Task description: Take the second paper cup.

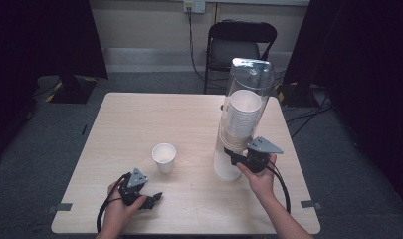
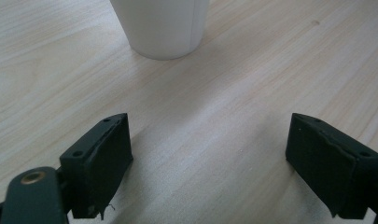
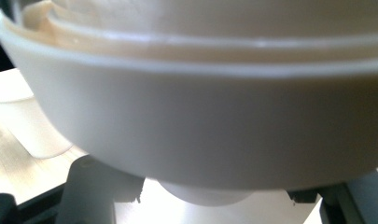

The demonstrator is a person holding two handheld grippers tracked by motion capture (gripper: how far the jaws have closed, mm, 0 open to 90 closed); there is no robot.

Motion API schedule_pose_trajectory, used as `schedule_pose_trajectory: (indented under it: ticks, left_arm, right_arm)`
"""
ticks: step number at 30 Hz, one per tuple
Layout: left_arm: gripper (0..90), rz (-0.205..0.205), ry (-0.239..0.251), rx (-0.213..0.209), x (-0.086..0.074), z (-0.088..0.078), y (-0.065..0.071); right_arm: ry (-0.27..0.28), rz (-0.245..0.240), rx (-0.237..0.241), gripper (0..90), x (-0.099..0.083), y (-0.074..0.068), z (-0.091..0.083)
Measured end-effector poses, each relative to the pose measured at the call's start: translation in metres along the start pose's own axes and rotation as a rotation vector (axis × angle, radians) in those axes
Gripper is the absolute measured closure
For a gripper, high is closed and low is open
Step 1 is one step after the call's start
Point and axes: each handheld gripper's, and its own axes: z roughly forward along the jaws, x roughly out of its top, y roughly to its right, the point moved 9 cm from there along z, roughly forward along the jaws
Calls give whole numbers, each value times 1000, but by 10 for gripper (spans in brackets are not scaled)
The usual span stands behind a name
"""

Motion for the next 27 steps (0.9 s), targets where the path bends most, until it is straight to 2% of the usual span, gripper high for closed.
schedule_pose_trajectory:
  ticks: [4,5,6,7,9,10,11,12,14,16,17,21,23,27]
  left_arm:
    - [138,-1,1,0,0,0,0]
    - [138,0,0,1,0,0,0]
    - [139,-1,0,1,0,0,0]
    - [139,-1,0,1,0,0,0]
    - [140,2,0,4,0,0,0]
    - [140,-2,0,1,0,0,0]
    - [137,6,-3,-4,0,0,0]
    - [136,8,-6,-5,0,0,0]
    - [135,8,-4,-1,0,0,0]
    - [132,4,-2,-1,0,0,0]
    - [132,5,-2,-1,0,1,0]
    - [132,5,-1,2,0,1,0]
    - [132,6,-2,3,0,0,0]
    - [132,6,-2,3,0,0,0]
  right_arm:
    - [-5,-5,0,362,-1,1,0]
    - [-20,-4,9,370,-3,0,1]
    - [-182,-14,6,372,-44,2,8]
    - [-182,-14,6,372,-44,2,8]
    - [-222,26,-5,371,-80,1,3]
    - [-192,-18,-4,370,-77,-4,0]
    - [-200,0,16,370,-74,-6,-1]
    - [-219,-8,16,369,-70,-3,-2]
    - [-255,8,23,368,-70,3,-4]
    - [-276,-24,24,366,-73,6,-6]
    - [-293,-20,32,365,-76,7,-7]
    - [-301,-27,42,364,-82,6,-12]
    - [-317,-49,42,363,-84,6,-14]
    - [-318,-36,29,362,-87,14,-22]
